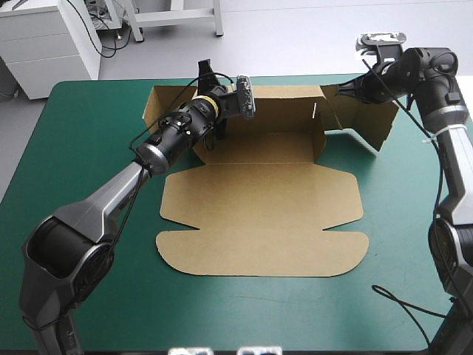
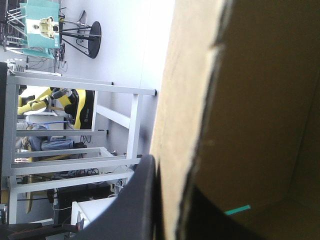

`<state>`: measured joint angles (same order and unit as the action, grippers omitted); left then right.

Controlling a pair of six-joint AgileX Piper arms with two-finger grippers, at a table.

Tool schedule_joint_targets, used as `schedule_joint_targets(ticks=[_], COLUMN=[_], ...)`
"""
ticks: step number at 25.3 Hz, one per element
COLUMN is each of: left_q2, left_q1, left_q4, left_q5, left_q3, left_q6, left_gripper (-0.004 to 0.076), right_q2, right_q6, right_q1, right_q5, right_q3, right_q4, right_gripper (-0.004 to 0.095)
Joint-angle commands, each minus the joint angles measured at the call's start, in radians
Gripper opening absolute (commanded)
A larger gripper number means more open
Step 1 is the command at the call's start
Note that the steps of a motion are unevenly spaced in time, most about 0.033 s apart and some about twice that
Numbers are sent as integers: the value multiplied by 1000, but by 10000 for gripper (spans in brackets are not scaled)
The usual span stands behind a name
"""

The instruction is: Fold the box

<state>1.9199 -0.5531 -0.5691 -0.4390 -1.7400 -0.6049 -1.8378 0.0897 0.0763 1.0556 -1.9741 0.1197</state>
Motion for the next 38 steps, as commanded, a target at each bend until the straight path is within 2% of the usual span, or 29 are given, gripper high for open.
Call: schedule_joint_targets(ticks=[1,6,10,11,19,23,28,34,38], left_q2=[-54,-54,-54,-54,-54,-54,-54,-54,-54], left_q1=[6,8,8,8,8,8,8,8,8], left_q4=[50,50,50,50,50,50,50,50,50], left_q5=[-27,-31,-33,-33,-28,-33,-33,-36,-48], left_q3=[-17,-17,-17,-17,-17,-17,-17,-17,-17], left_q6=[42,42,42,42,42,42,42,42,42], left_gripper=[-8,-8,-8,-8,-8,-8,-8,-8,-8], right_q2=[18,3,84,109,414,562,719,814,802], right_q6=[17,74,149,164,242,288,326,326,326], right_q1=[-11,-11,-11,-8,-8,-8,-8,-8,-8], right_q5=[13,193,193,187,-74,-109,-133,-320,-380], right_q3=[-35,-33,77,117,596,728,741,709,644], right_q4=[30,41,168,170,160,160,160,160,158], right_gripper=[-19,-19,-19,-19,-18,-18,-18,-19,-19])
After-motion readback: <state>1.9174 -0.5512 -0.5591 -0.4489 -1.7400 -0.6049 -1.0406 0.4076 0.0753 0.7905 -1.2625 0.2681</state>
